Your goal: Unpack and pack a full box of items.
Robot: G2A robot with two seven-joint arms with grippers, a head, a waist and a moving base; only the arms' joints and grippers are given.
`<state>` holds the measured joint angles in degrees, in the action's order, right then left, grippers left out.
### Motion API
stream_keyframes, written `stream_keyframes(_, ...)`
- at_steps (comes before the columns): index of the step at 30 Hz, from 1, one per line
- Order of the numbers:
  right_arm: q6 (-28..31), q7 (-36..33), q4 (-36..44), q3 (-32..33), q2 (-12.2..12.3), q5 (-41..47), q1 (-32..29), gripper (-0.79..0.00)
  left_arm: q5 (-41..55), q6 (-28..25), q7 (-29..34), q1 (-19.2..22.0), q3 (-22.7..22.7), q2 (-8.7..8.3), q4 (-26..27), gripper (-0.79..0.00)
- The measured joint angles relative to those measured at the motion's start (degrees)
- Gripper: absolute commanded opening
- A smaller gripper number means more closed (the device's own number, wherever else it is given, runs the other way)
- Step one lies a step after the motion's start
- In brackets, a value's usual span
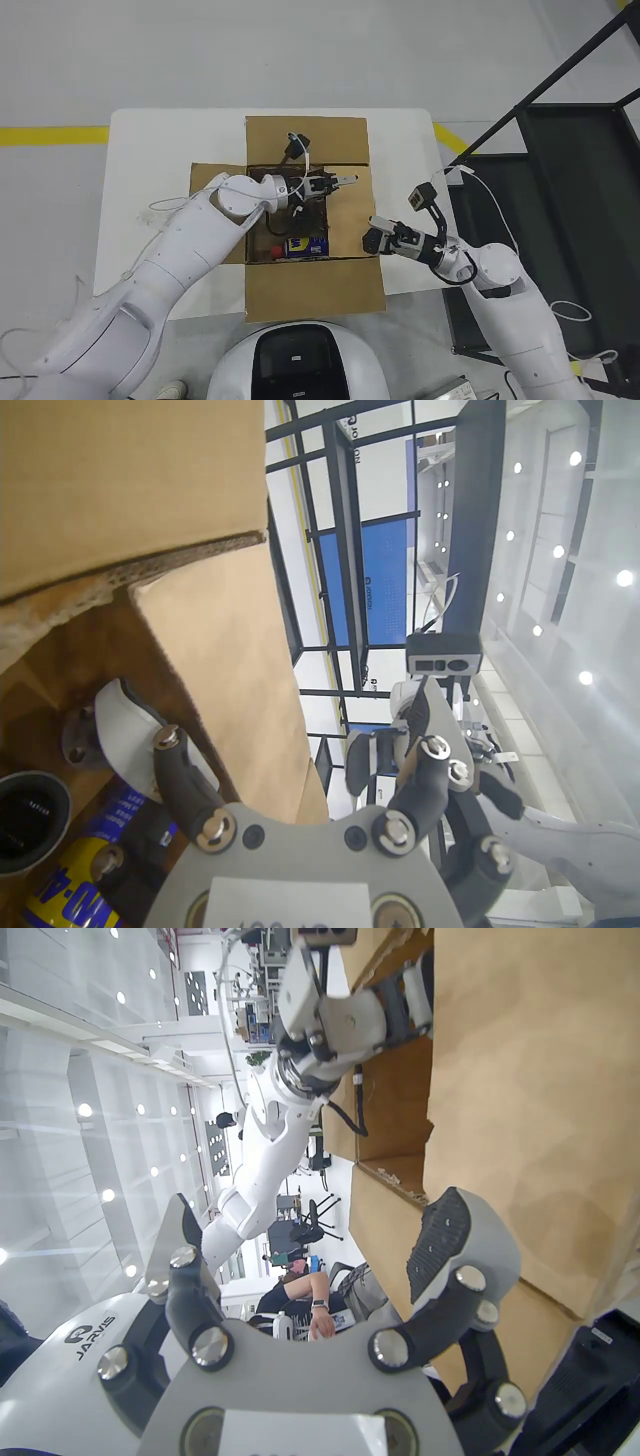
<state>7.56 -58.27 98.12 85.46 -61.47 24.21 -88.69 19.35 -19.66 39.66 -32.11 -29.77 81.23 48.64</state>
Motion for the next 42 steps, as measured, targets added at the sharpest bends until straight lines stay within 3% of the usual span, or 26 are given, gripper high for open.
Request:
stream_keyframes(6,-3.00,-4.96,3.96,-1.34,0.46,-1.16,-1.44,0.000,4.35,-8.70,2.73,1.54,-1.49,1.92,-1.66,0.000)
stream_keyframes(12,-3.73,-7.41,7.17,-1.19,0.92,-1.29,-3.64,0.000,5.38,-10.92,3.46,2.21,-2.10,3.31,0.09,0.000)
stream_keyframes(16,-1.42,-3.02,7.30,-0.38,0.83,-0.54,-5.00,0.000,5.59,-10.57,4.83,2.46,-1.48,4.47,0.96,0.000)
stream_keyframes(20,4.64,4.64,7.04,1.54,0.50,2.28,-7.36,0.000,5.49,-10.66,7.02,2.73,-0.66,5.69,0.20,0.000)
stream_keyframes(24,8.63,7.36,8.30,4.32,0.55,3.36,-10.90,0.000,5.05,-11.41,9.88,2.38,-1.18,5.75,-1.21,0.000)
stream_keyframes(28,11.49,12.27,8.90,6.48,0.39,3.77,-13.05,0.000,3.75,-12.85,12.53,1.56,-3.61,4.37,-0.69,0.000)
stream_keyframes(33,17.44,23.39,8.11,7.30,-0.28,-0.44,-13.55,0.000,0.44,-13.90,14.66,-1.78,-9.33,0.76,4.37,0.000)
stream_keyframes(38,13.22,34.65,4.19,4.50,-0.93,-11.32,-9.21,0.000,-3.63,-12.19,14.56,-8.09,-17.85,-3.67,14.40,0.000)
stream_keyframes(42,8.36,39.43,0.12,1.24,-1.41,-17.50,-4.66,0.000,-7.11,-9.51,14.78,-14.16,-24.94,-6.68,23.86,0.000)
